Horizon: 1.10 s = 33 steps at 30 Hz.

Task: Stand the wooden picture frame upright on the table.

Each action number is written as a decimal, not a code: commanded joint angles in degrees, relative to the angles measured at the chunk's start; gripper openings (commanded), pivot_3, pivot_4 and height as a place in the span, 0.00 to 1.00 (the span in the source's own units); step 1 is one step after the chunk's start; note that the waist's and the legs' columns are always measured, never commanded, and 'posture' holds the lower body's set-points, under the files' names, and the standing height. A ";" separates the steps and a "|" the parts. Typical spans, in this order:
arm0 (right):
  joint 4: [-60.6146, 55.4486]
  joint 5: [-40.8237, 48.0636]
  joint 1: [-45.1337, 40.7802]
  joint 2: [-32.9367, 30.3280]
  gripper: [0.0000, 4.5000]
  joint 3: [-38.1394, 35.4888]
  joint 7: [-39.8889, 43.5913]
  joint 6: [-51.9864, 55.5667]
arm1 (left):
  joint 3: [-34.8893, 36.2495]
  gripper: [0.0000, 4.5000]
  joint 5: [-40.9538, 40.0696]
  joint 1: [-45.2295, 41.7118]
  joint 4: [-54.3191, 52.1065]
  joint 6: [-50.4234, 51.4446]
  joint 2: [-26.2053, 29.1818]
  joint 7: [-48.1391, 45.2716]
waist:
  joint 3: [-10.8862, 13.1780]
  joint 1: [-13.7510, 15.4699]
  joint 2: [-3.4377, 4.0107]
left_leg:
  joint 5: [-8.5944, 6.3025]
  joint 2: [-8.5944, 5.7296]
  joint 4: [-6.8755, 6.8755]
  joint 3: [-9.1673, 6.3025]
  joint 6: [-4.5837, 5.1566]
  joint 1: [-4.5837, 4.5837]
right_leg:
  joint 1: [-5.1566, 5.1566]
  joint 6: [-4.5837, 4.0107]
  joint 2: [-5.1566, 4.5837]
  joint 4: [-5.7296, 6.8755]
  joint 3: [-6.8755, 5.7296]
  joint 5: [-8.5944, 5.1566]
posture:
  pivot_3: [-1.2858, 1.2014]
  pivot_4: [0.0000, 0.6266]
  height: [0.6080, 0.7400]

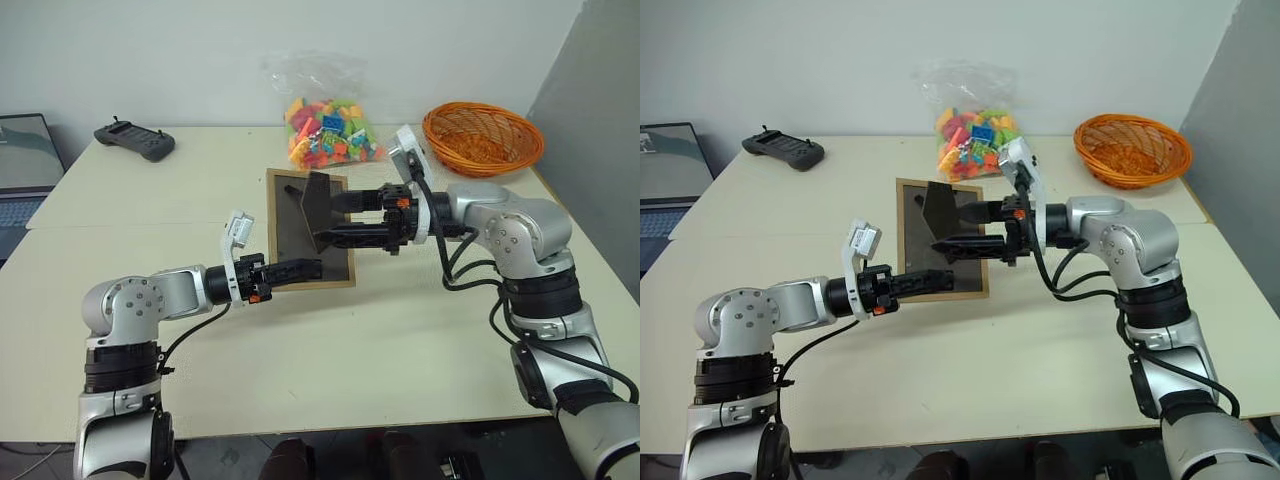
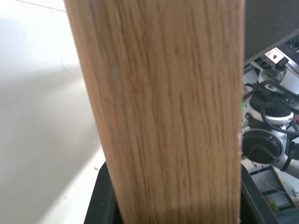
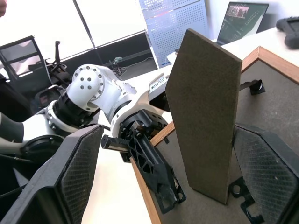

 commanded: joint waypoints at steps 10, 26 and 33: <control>4.06 -21.72 10.94 -15.47 0.99 1.28 0.15 -38.08 | 6.02 0.23 -7.58 -1.60 0.72 7.06 -0.17 4.92 | 0.03 0.59 -0.05 | -0.01 -0.01 0.01 0.07 0.02 -0.02 | 0.02 0.01 -0.01 -0.06 0.03 0.00 | 0.52 0.24 1.00; 36.99 -85.67 1.10 -10.00 0.99 14.32 -63.28 -118.67 | 6.17 0.23 -40.40 0.09 8.39 12.52 -0.72 27.82 | 0.07 -0.20 -0.11 | 0.26 0.12 0.06 0.27 -0.45 0.10 | -0.01 0.01 0.10 0.01 0.24 -0.01 | 0.52 0.24 1.00; 41.90 -93.79 -3.09 -7.20 0.99 20.13 -75.24 -118.00 | -2.54 0.23 -55.75 5.11 3.54 2.95 3.45 36.65 | 0.07 0.12 -0.14 | 0.26 0.05 0.07 0.26 -0.46 0.10 | 0.03 0.01 0.05 0.01 0.23 -0.01 | 0.52 0.24 1.00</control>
